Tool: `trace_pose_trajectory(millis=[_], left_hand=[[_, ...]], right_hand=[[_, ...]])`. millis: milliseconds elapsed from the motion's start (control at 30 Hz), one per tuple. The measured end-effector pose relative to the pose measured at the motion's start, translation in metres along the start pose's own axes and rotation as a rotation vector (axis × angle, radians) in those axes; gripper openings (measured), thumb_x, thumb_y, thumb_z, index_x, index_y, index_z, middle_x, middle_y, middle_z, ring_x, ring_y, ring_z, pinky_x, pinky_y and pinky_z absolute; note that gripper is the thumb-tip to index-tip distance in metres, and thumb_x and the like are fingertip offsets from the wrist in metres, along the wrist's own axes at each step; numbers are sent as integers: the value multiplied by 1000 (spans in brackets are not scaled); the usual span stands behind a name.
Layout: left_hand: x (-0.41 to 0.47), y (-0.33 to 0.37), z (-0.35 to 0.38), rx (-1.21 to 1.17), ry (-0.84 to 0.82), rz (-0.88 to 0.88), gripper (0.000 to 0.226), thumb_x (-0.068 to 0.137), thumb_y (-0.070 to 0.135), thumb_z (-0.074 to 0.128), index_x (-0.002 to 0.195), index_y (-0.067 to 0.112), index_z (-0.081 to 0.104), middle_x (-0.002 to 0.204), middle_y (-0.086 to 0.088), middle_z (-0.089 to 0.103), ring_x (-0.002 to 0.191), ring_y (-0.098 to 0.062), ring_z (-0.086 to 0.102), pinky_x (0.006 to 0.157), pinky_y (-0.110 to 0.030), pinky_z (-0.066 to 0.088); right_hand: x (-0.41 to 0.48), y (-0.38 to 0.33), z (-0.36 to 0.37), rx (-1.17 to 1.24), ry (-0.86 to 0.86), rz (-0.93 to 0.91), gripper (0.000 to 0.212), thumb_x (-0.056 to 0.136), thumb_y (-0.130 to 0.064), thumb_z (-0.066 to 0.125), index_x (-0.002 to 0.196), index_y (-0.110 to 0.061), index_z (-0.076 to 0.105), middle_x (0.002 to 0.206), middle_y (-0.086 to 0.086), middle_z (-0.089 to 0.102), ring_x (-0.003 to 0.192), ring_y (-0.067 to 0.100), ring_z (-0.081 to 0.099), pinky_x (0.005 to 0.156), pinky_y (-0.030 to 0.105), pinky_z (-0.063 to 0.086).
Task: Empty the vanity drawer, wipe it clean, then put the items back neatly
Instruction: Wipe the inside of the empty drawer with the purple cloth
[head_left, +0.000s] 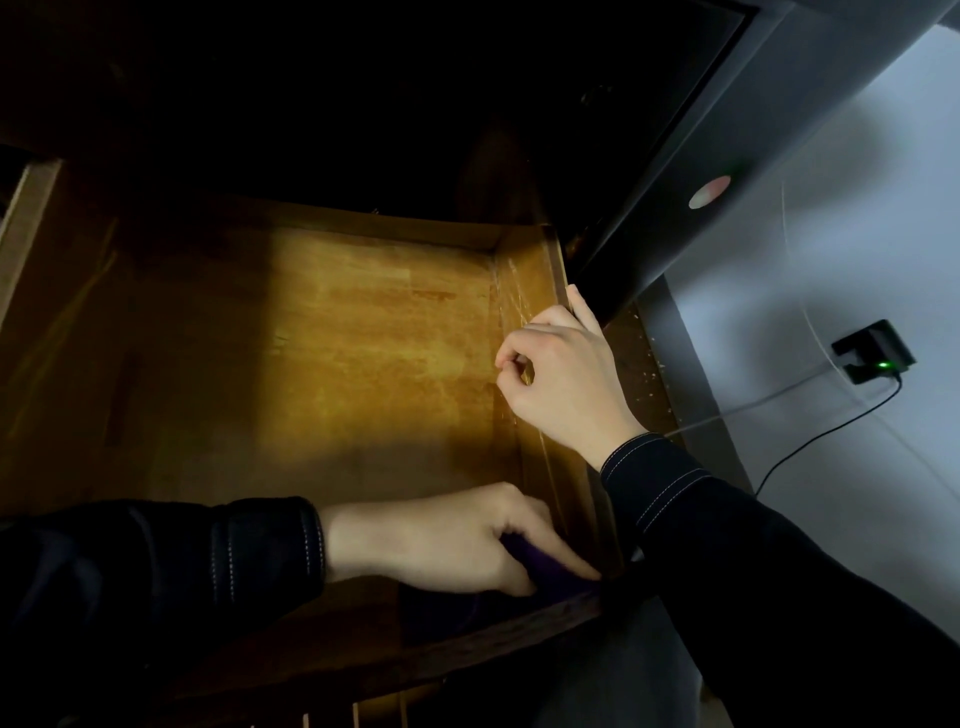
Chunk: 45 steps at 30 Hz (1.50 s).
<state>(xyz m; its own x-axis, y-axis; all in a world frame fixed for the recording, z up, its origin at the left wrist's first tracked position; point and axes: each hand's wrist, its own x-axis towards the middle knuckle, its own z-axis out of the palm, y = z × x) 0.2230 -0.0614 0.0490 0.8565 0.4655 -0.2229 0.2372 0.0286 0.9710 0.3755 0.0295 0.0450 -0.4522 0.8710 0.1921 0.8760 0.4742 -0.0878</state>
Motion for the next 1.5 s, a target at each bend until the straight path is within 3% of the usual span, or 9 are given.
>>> trace_pose_trajectory(millis=[300,467,633,767,900,1033,1133,1233,1500], left_hand=[[0,-8,3,12,7,-11,50,86,-9,59,129,16,68,95,16,51,87,3,55,84,-14,43],[15,-20,3,81,-28,-102,52,89,-10,53,134,14,63,100,27,51,86,19,54,77,1,38],[18,-42,5,172,-102,-305,62,87,-1,43,138,29,59,136,5,61,120,-17,59,104,-40,50],[25,-42,6,280,-128,-358,53,88,8,45,135,29,60,104,16,63,96,-10,62,78,-30,57],[31,-40,14,487,-109,-376,46,90,15,46,134,23,59,85,15,42,79,-12,50,58,-24,42],[40,-33,9,325,-101,-459,44,90,6,46,129,13,64,106,-1,64,95,-19,60,76,-29,52],[33,-30,0,180,-149,-441,54,90,-2,48,139,18,59,141,-2,57,123,-18,53,94,-23,45],[22,-32,-7,81,-162,-364,56,90,-2,54,139,26,59,148,2,51,131,-15,47,103,-22,38],[40,-26,16,301,-88,-458,35,91,10,44,118,11,66,93,-2,63,85,-22,59,73,-30,51]], right_hand=[[0,1,0,13,-3,0,17,89,-26,62,76,-25,71,71,-17,59,93,9,55,126,44,11],[0,1,0,4,-6,-1,17,90,-26,61,77,-24,72,71,-16,61,93,10,55,127,44,10],[0,0,-1,-10,-17,7,18,90,-27,60,77,-25,72,72,-15,63,94,10,55,127,42,7],[0,-1,-2,-6,-18,9,18,90,-26,61,76,-25,72,72,-16,62,93,10,55,127,43,9],[0,-1,-2,-12,-13,6,17,89,-25,62,76,-24,73,72,-18,58,94,10,55,127,43,9],[0,-1,-3,-21,-21,5,17,90,-26,62,77,-24,73,71,-17,59,94,10,55,127,42,8],[0,0,-2,-28,-15,-1,17,90,-26,61,78,-24,73,71,-16,60,94,11,55,127,41,8],[0,2,1,-12,4,-7,16,89,-26,62,78,-25,73,71,-18,57,93,10,55,126,40,8],[-1,3,2,-6,-1,-8,15,90,-25,63,78,-24,73,70,-16,60,94,11,55,126,39,7]])
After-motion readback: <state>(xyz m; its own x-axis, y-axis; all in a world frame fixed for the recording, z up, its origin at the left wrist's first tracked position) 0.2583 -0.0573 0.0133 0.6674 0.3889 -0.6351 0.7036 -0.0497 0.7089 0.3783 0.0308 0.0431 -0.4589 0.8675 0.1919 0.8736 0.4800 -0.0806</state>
